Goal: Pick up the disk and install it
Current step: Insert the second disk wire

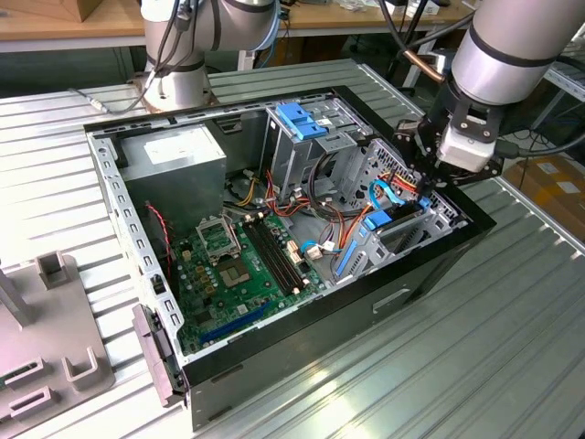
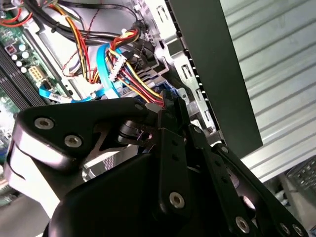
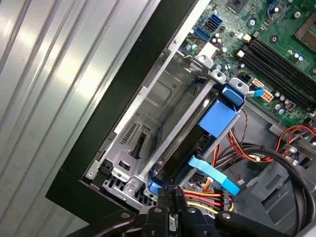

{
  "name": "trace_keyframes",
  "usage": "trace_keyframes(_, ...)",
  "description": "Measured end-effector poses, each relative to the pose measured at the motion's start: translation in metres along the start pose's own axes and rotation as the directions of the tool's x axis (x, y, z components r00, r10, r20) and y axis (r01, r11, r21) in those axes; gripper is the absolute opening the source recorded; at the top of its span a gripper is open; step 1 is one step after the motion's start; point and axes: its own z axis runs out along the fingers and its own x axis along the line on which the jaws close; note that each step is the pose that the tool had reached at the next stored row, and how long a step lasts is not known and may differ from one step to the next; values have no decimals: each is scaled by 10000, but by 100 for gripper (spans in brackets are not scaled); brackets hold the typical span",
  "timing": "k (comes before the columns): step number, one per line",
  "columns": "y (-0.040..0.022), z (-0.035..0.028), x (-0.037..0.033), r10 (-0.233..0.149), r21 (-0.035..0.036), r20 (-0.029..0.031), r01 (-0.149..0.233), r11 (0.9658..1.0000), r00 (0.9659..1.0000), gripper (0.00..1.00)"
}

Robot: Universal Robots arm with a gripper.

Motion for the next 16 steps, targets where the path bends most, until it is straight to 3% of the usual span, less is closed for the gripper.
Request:
trace_keyframes(6, 26, -10, -33, 205, 0, -23, -205, 9998, 9998, 16)
trace_keyframes(9, 28, -10, -36, 514, 114, 132, -516, 9986, 9986, 16)
trace_keyframes(10, 28, -10, -36, 607, 126, 141, -609, 9981, 9981, 16)
trace_keyframes(11, 28, -8, -36, 784, 137, 137, -786, 9968, 9968, 16)
trace_keyframes(13, 30, -5, -36, 1337, 108, -3, -1337, 9910, 9910, 16)
trace_keyframes(16, 30, -4, -36, 1387, 106, -16, -1387, 9903, 9903, 16)
